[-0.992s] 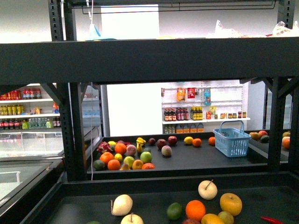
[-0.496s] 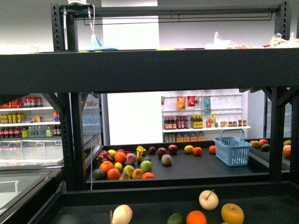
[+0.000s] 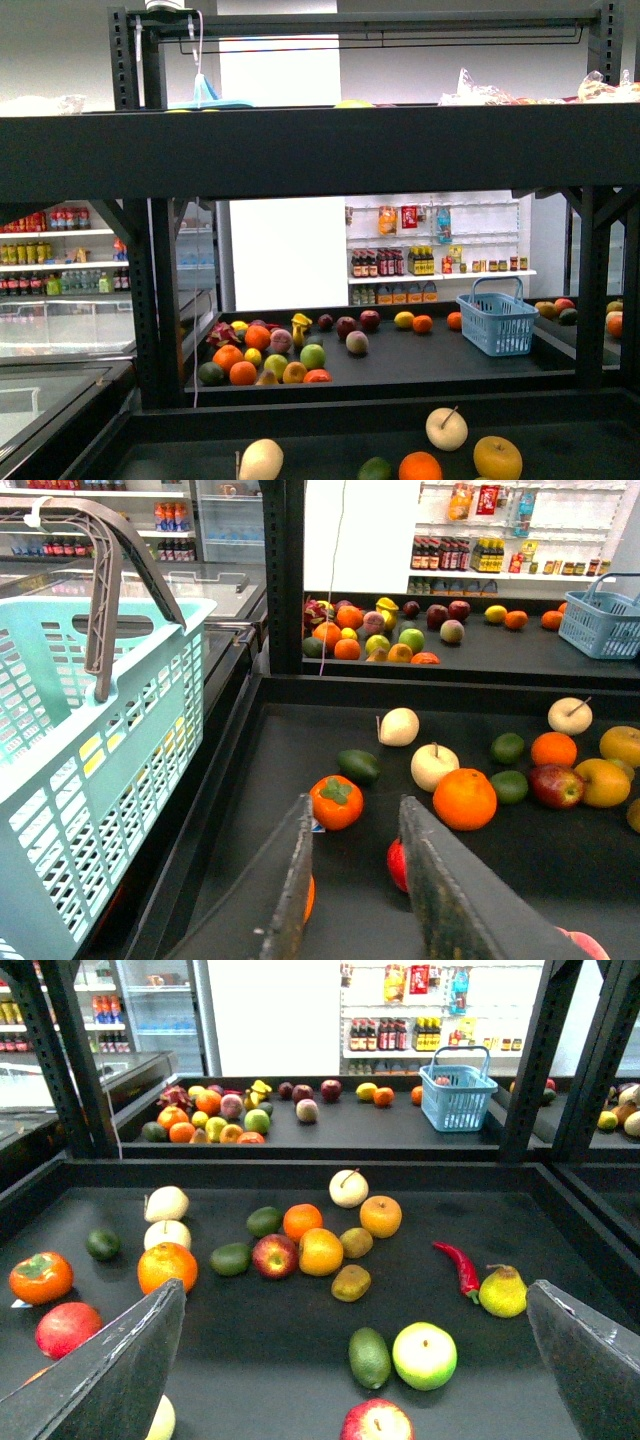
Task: Pick lemon from shelf
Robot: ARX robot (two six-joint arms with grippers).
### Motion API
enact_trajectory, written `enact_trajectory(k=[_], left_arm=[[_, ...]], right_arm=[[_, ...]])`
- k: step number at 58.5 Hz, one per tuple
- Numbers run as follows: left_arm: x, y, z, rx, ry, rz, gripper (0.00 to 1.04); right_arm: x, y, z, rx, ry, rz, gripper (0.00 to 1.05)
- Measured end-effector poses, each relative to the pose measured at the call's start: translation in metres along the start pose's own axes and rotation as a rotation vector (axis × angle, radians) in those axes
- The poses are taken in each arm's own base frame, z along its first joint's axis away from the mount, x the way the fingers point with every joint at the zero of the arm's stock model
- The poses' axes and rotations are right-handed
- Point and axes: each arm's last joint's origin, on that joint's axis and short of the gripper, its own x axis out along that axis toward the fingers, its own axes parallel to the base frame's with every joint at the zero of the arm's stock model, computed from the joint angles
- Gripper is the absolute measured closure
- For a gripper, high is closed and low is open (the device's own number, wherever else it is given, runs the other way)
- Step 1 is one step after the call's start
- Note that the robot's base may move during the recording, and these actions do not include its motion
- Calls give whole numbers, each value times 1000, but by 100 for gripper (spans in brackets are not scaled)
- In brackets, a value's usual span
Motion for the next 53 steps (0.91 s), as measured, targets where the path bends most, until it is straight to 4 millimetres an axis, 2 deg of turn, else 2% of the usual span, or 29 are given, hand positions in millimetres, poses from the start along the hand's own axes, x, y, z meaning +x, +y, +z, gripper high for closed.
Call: enact_trajectory(k=[18, 53], left_arm=[[0, 0, 0, 1, 0, 0, 6], [0, 0, 0, 2, 0, 0, 8]], right_arm=[[0, 0, 0, 0, 0, 0, 2], [0, 0, 0, 0, 0, 0, 2]])
